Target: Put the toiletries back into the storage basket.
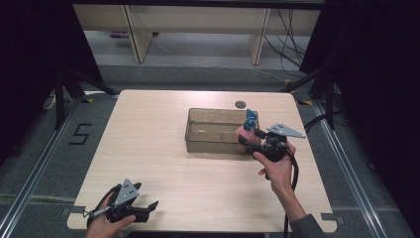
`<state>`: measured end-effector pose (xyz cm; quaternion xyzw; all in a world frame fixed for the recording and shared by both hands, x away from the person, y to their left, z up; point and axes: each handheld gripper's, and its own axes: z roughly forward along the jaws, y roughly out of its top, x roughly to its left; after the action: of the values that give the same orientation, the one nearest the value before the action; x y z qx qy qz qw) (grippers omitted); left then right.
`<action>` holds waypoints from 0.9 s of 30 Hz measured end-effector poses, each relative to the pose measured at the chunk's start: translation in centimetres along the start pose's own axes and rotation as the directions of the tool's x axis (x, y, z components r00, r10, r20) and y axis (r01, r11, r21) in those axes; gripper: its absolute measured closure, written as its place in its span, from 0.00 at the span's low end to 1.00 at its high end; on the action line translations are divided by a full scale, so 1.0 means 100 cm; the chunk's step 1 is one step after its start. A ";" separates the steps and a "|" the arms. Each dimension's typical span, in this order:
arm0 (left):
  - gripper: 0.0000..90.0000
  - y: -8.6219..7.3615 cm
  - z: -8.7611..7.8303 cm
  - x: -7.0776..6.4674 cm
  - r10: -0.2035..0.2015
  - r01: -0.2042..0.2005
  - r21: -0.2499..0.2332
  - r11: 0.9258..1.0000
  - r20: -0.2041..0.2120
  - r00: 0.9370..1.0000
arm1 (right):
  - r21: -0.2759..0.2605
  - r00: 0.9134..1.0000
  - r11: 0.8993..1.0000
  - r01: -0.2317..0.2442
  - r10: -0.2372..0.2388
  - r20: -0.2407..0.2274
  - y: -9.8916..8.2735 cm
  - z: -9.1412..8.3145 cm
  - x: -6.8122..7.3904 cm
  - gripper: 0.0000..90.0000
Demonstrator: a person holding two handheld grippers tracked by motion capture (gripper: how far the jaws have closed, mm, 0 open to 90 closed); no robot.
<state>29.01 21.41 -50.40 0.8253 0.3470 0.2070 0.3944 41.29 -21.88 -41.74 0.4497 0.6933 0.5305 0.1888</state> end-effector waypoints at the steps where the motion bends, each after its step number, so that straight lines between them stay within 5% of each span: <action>1: 0.17 0.000 0.000 0.000 -0.003 0.003 0.000 1.000 0.000 1.000 | 0.005 1.000 1.000 0.000 0.000 -0.009 0.000 -0.001 0.001 0.30; 27: 0.17 0.000 0.000 0.000 0.004 -0.004 -0.006 1.000 -0.002 1.000 | -0.003 0.998 1.000 -0.012 0.012 -0.059 -0.006 -0.003 0.012 0.30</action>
<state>29.04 21.43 -50.38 0.8246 0.3451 0.2097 0.3961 40.16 -21.12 -41.93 0.4377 0.6950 0.5459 0.1656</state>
